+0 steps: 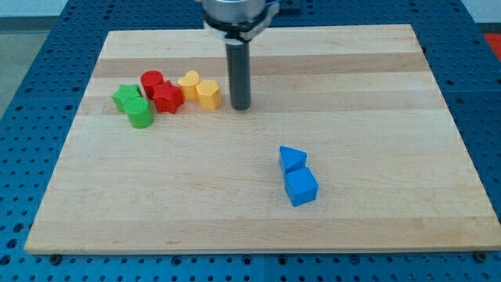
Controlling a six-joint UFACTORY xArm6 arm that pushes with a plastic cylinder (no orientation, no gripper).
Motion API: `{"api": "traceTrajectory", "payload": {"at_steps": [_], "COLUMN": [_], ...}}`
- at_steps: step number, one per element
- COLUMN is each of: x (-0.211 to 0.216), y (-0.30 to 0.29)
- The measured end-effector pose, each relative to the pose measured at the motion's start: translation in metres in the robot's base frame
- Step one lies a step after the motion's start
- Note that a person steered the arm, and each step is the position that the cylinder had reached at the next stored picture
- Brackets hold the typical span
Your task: Push the blue blocks into the yellow blocks
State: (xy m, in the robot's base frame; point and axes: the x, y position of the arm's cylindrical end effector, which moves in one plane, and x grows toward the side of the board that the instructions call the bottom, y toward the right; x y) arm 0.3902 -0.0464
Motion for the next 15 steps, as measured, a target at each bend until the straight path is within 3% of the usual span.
{"api": "traceTrajectory", "payload": {"at_steps": [1, 2, 5, 6, 7, 8, 9, 10, 11, 12, 13, 14, 15], "x": [0.0, 0.005, 0.087, 0.149, 0.207, 0.214, 0.168, 0.112, 0.085, 0.09, 0.127, 0.112, 0.055], "y": [-0.03, -0.001, 0.239, 0.253, 0.225, 0.162, 0.094, 0.049, 0.027, 0.023, 0.068, 0.137, 0.135]}}
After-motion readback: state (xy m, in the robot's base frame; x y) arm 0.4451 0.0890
